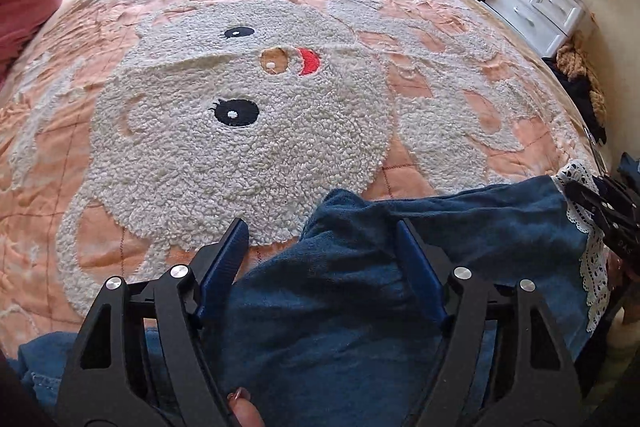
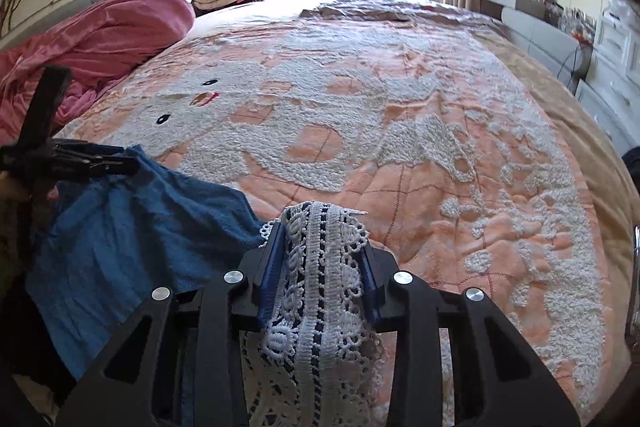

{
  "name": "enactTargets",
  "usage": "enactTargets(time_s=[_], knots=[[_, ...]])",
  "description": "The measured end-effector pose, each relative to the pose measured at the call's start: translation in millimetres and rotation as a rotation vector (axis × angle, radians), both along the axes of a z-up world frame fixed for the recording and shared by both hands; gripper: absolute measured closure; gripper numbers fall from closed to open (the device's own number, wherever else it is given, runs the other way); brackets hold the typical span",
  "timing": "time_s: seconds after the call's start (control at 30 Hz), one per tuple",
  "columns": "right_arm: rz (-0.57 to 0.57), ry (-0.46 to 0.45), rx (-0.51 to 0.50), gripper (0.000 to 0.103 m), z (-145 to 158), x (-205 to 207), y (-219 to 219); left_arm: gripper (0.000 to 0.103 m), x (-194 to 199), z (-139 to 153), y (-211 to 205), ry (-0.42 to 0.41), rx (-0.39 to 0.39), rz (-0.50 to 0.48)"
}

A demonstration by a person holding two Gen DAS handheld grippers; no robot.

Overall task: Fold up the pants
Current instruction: 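Move the right tool onto the lace hem, then grasp the lace hem with the right tool while the left tool pinches the denim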

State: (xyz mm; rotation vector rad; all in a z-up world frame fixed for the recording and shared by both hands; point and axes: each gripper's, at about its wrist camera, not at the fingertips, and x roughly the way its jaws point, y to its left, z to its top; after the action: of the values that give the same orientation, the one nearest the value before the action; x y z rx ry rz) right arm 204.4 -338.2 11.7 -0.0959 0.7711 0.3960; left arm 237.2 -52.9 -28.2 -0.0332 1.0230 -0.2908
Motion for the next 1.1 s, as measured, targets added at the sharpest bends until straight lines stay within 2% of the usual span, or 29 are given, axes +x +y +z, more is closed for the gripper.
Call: enactTargets(time_s=[0.1, 0.2, 0.3, 0.37, 0.5, 0.53, 0.57, 0.6, 0.63, 0.67, 0.83, 0.93, 1.03, 1.07, 1.1], knots=[[0.044, -0.047, -0.041, 0.071, 0, -13, 9, 0.038, -4, -1, -5, -0.017, 0.012, -0.028], [0.010, -0.022, -0.047, 0.068, -8, -8, 4, 0.038, -4, -1, -10, -0.026, 0.037, -0.045], [-0.034, 0.025, 0.012, 0.059, -11, 1, -8, 0.038, -5, -2, -14, -0.037, 0.068, -0.056], [-0.063, 0.089, 0.035, 0.039, -18, 8, -14, 0.038, -7, -2, -17, -0.045, 0.087, -0.068], [-0.071, 0.146, 0.085, 0.039, -25, 18, -19, 0.038, -5, -5, -15, -0.037, 0.072, -0.065], [-0.058, 0.159, 0.102, 0.046, -25, 20, -19, 0.038, -3, -4, -15, -0.031, 0.067, -0.067], [-0.040, 0.182, 0.131, 0.060, -26, 23, -19, 0.038, -3, -4, -16, -0.030, 0.066, -0.069], [-0.019, 0.192, 0.162, 0.069, -26, 23, -18, 0.038, -2, -4, -16, -0.029, 0.067, -0.073], [0.002, 0.189, 0.185, 0.084, -23, 20, -16, 0.038, -2, -4, -18, -0.029, 0.065, -0.078], [0.028, 0.164, 0.196, 0.087, -19, 13, -13, 0.039, -1, -4, -19, -0.028, 0.063, -0.084], [0.123, -0.086, 0.058, 0.087, 11, -39, 14, 0.045, 1, -2, -19, -0.015, 0.043, -0.122], [0.145, -0.133, -0.009, 0.088, 10, -55, 27, 0.046, 3, -4, -21, -0.006, 0.042, -0.142], [0.106, -0.155, -0.031, 0.088, 11, -52, 27, 0.066, 4, -3, -25, -0.010, 0.019, -0.156], [0.069, -0.158, -0.025, 0.088, 12, -48, 22, 0.079, 4, -3, -26, -0.006, 0.005, -0.162], [0.037, -0.163, -0.030, 0.088, 12, -45, 17, 0.082, 4, -3, -27, -0.008, 0.002, -0.161]])
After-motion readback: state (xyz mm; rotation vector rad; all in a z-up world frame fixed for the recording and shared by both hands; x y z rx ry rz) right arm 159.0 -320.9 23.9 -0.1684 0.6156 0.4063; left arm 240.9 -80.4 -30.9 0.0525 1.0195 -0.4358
